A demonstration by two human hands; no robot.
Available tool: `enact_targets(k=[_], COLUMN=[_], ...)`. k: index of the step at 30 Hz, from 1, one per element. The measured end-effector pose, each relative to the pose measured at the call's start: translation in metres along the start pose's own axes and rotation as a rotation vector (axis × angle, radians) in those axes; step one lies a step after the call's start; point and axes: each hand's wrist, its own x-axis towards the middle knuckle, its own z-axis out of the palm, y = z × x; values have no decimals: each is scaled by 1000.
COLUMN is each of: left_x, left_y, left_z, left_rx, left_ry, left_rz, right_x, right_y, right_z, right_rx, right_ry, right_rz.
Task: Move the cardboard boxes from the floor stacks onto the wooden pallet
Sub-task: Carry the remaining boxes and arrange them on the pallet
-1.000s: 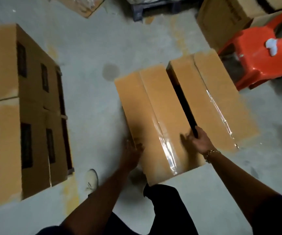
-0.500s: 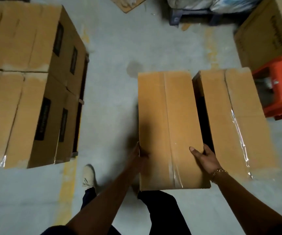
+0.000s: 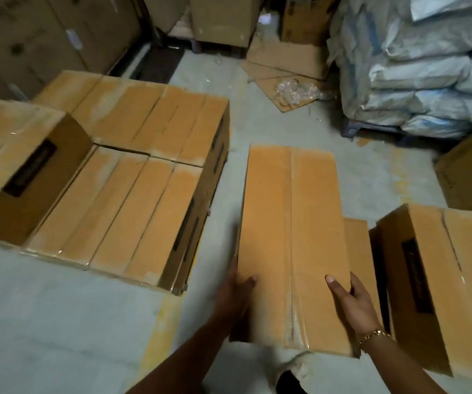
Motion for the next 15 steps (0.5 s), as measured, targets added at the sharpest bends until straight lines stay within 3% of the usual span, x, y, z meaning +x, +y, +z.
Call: enact_targets(k=[8, 15], left_x=[-25, -17], left_y=[-23, -41], left_z=[-226, -352], left_rx=[-43, -86], left_ry=[155, 235], left_rz=[91, 56], right_x=[-77, -95], right_y=[-95, -150], right_z=[197, 313], right_rx=[31, 21], right_ry=[-63, -132], right_rz=[-111, -155])
